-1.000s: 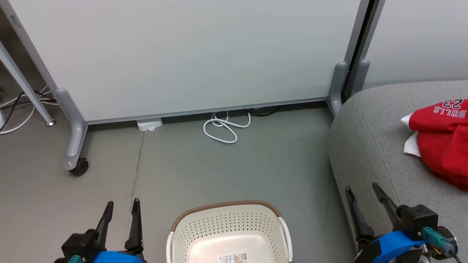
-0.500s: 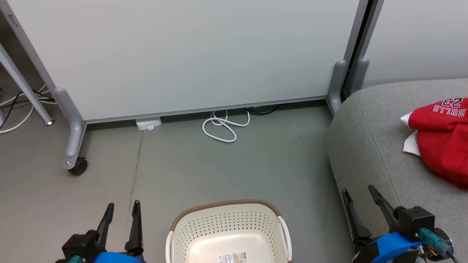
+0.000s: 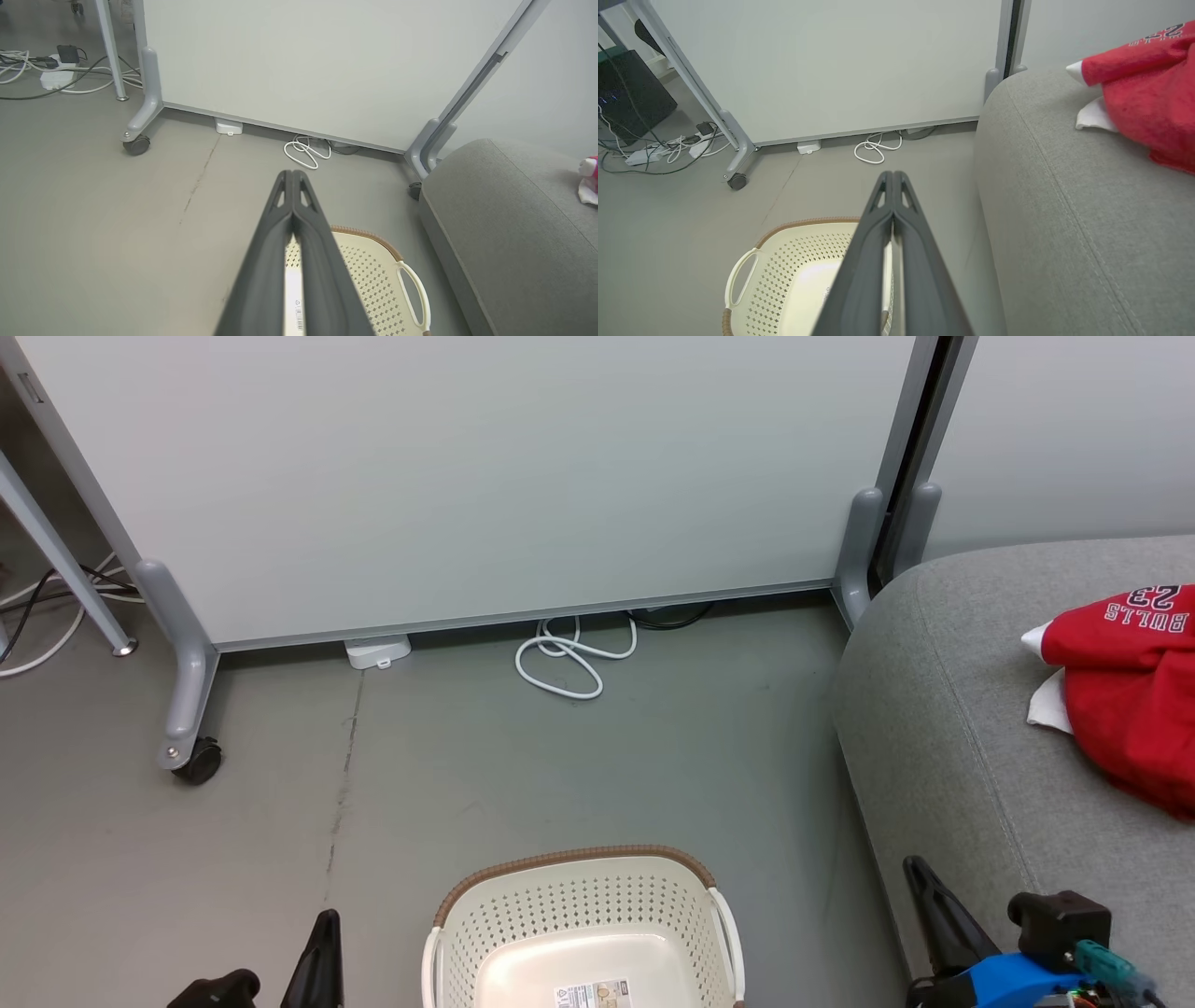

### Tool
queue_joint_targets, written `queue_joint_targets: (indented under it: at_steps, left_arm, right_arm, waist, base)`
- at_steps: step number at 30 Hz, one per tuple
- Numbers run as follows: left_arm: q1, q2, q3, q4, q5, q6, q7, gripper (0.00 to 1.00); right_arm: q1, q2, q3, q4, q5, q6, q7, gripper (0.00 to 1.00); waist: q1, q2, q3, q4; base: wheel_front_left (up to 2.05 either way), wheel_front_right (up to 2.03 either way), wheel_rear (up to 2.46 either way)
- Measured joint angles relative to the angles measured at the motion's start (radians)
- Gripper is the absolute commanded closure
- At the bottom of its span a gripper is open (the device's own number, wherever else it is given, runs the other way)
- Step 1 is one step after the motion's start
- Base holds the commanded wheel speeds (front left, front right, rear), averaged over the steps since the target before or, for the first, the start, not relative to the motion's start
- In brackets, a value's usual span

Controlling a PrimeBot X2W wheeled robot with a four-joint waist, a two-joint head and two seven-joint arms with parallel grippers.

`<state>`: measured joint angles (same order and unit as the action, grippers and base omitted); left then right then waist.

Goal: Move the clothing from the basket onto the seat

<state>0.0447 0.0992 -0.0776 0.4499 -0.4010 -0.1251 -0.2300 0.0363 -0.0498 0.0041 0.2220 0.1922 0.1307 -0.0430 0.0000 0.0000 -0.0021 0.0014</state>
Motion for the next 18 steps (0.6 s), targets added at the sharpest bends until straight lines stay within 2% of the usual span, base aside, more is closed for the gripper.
queue_joint_targets:
  at_steps: [18]
  left_arm:
    - [-0.024, -0.012, 0.043, -0.047, -0.282, 0.0, 0.08, 1.0]
  right_arm:
    - [-0.017, 0.0, -0.027, 0.005, 0.333, 0.0, 0.037, 1.0]
  waist:
    - [0.0, 0.0, 0.001, 0.0]
  base:
    - [0.0, 0.0, 0.0]
